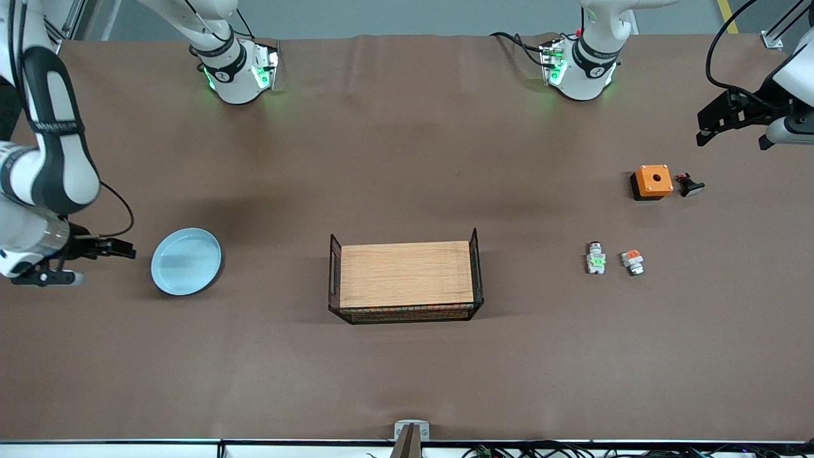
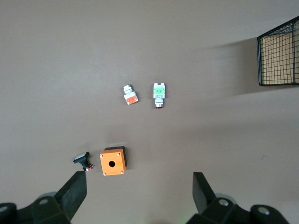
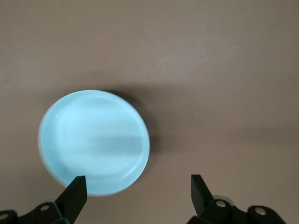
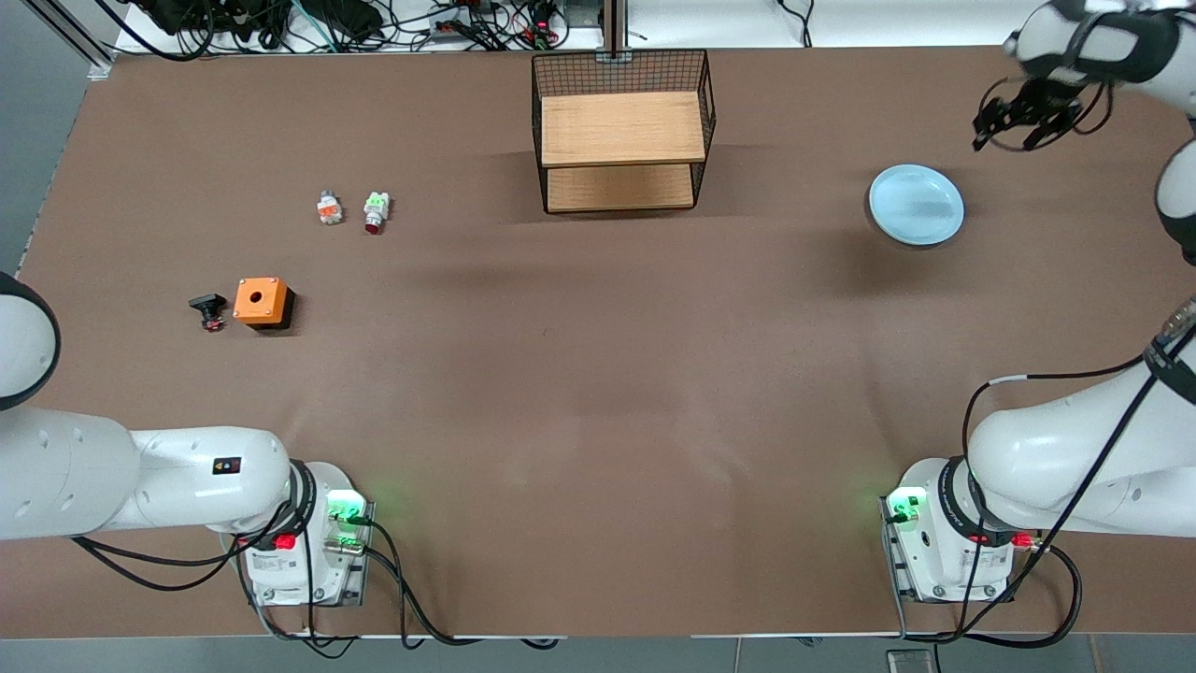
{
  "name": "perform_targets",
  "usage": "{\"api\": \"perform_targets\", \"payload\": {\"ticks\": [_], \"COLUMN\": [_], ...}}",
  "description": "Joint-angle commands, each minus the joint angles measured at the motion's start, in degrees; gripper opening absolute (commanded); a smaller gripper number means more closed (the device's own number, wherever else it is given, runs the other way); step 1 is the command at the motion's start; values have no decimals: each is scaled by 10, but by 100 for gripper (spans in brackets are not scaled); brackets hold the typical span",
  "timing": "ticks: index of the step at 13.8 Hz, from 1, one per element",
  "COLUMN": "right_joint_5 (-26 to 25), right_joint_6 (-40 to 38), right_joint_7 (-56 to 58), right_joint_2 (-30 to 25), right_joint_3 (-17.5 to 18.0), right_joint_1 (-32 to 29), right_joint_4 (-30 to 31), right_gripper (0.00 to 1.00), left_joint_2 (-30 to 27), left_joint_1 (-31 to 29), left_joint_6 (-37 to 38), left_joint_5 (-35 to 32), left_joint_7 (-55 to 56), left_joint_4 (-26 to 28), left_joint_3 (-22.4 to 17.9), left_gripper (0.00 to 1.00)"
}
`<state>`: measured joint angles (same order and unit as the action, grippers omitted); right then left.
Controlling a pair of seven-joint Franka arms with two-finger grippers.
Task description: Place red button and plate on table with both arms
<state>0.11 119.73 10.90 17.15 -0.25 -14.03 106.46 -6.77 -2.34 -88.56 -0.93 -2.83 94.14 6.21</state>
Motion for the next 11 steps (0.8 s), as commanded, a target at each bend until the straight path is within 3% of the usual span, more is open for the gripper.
{"api": "perform_targets", "payload": {"ticks": [1,4,8,11], "right_joint_5": [7,7,6,7], "right_joint_6": [-68,-169,-307,-358], "right_joint_7": [-78,-157,-218,-218], "right_joint_2": [-71,-107,-113,-113], "right_joint_3": [6,6,6,8], "right_joint_1": [16,52,97,107], "right_joint_4": [6,-41,-168,-237], "right_gripper": [99,99,99,99], "left_joint_2": [-14,-12,-15,-16], "left_joint_1": [-1,2,3,3], "left_joint_6": [6,14,28,35], "left_joint_5": [-3,4,6,14], "left_joint_7": [-9,-4,-1,-2], "left_joint_4": [16,16,15,14], "left_joint_3": [7,12,13,11], "left_gripper": [100,100,100,100]}}
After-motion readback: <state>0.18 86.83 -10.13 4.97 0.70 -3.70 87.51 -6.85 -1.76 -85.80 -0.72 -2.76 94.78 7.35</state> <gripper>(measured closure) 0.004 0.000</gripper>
